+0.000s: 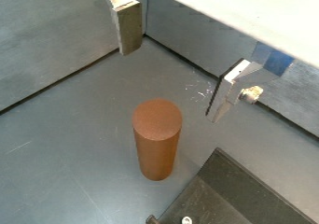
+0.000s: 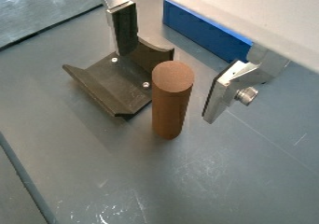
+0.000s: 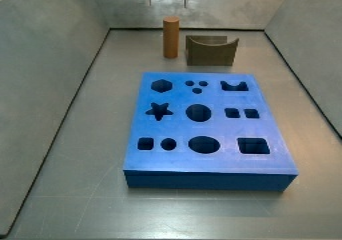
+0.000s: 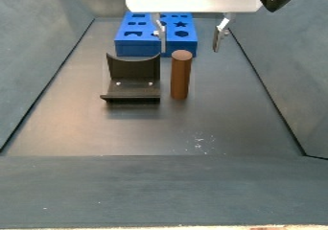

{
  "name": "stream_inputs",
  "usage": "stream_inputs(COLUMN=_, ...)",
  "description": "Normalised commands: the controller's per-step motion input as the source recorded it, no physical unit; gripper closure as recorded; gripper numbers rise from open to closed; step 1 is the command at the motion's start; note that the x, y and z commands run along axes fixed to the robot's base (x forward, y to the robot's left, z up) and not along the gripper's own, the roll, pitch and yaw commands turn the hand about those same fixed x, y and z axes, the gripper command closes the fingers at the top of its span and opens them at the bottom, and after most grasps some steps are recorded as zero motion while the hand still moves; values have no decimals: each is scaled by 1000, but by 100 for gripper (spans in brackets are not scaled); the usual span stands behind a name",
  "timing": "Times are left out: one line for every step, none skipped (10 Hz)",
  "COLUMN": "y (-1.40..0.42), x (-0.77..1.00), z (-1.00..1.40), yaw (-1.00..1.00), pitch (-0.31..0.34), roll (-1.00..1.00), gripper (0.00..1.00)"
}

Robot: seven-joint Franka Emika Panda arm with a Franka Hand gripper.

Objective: Pick up the round object. Move to above the board. Insert the round object.
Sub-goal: Pick up the round object.

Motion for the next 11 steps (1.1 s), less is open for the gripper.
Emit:
stream_inputs(y=0, x=0, z=-23, yaw=0, pitch=0, roll=0, gripper=0)
stream_inputs(y=0, x=0, z=-29, yaw=0, pitch=0, roll=0, gripper=0)
stream_inputs(y=0, x=46, z=-197, yaw=0, pitch=0, roll=0, gripper=0)
stream_inputs(y=-43, x=154, z=-317, yaw=-31, pitch=0, roll=0, gripper=0)
stream_inputs(y=-137, x=297, z=-343, yaw=-49, pitch=0, roll=-91, gripper=0)
stream_inputs(y=-191, x=346, z=-286, yaw=-57, pitch=0, roll=-174, gripper=0)
stream_inputs(y=-194, x=360, z=-229, yaw=-63, pitch=0, roll=-249, gripper=0)
stream_inputs(y=-114, x=300, z=-223, yaw=-23, pitch=0, roll=-331, gripper=0)
stream_inputs(y=0, x=83, z=-360, yaw=0, pitch=0, roll=-406, gripper=0)
stream_inputs(y=0, x=37, z=-594, yaw=0, pitch=34, roll=-457, gripper=0)
stream_inputs(y=0, x=0, z=-577, yaw=0, pitch=71, roll=-474, gripper=0)
